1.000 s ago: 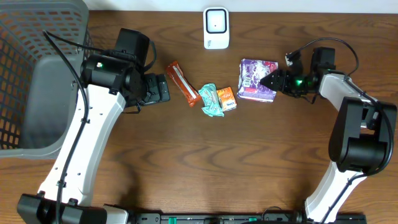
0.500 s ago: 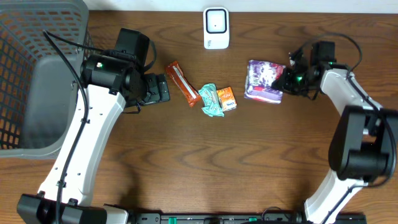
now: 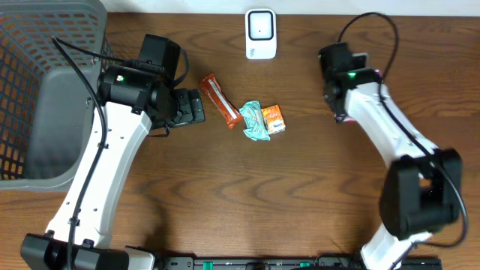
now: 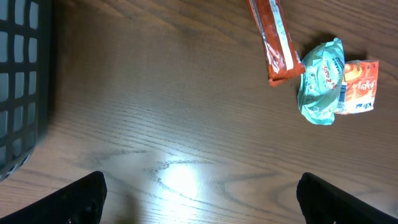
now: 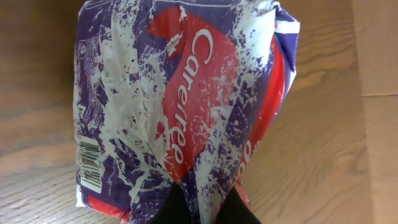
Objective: Scan the item barcode
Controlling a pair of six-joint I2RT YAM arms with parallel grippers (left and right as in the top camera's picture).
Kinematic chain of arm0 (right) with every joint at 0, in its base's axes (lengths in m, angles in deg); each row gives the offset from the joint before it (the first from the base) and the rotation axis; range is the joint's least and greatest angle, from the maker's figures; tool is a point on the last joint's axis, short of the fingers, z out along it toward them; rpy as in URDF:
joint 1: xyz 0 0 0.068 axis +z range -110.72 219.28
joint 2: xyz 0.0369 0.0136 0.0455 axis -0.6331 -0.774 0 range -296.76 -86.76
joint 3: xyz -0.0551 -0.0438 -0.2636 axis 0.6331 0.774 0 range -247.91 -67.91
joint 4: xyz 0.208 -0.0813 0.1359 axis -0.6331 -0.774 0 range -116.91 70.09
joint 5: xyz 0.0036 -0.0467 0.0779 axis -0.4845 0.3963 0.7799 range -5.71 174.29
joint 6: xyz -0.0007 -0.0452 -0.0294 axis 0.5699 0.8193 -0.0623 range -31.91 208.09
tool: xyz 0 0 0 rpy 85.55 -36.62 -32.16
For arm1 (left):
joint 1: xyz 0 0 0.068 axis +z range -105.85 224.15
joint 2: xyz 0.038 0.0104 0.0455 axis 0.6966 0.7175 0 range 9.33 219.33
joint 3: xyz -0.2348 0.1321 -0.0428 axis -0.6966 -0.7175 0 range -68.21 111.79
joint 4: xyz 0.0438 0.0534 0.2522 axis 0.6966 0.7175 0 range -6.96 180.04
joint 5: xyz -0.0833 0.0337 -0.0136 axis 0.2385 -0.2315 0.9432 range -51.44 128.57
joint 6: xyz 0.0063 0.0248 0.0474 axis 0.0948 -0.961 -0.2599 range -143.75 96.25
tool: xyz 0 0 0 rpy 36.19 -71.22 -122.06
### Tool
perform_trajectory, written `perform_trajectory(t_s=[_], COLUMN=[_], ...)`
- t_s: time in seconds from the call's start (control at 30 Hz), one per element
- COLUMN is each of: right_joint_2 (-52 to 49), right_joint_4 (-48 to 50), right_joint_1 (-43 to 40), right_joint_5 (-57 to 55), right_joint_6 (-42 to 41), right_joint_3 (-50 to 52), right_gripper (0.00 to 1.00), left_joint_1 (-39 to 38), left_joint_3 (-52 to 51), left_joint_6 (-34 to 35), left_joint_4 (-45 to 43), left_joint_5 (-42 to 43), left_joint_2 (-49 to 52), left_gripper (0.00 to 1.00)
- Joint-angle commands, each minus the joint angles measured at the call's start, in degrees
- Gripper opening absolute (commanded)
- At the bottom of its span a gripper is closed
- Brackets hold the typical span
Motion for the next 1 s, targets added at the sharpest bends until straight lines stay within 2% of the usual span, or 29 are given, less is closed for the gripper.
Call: perform_trajectory(t_s=[0.0,0.13,0.27,0.3,0.37,0.57,0.8,0.97], right_joint_2=[-4.0,-4.4,-4.1,-4.1,-4.1,-4.1,-7.0,-12.1], right_joint_4=[0.3,4.3,3.8,2.8,0.7,-5.8,-11.4,-11.2], right_joint_1=[4.0,9.1,13.0,13.5,13.6,7.7,-6.8,-13.9], right_joint_5=[1.2,11.7,15.7,15.7,16.2,22.4,55.2,66.4], right_joint_6=[-1.4,-1.2,-1.2,-1.1,0.3,4.3,15.3,15.7], right_joint_3=[0.1,-0.4,-6.5,-8.9,-13.5,-22.2,-20.3,-17.8], right_gripper=[0.06,0.28,0.67,0.73,0.78,0.8,0.83,0.84], left_joint_1=[0.0,0.0,0.0,0.0,0.0,0.0,0.0,0.0], left_joint_3=[-0.3,-0.3,-0.3,-0.3,-0.3,-0.3,-0.3,-0.3], left_joint_6=[-0.5,-0.5,-0.5,-0.5,-0.5,-0.5,-0.5,-0.5], left_joint_4=[0.2,0.2,0.2,0.2,0.2,0.2,0.2,0.2], left_joint_5=[-0.5,-0.5,-0.5,-0.5,-0.5,-0.5,-0.5,-0.5], left_joint_2=[0.3,0.3,0.3,0.3,0.3,0.3,0.3,0.3], left_gripper=[0.98,0.98,0.98,0.98,0.98,0.98,0.98,0.98])
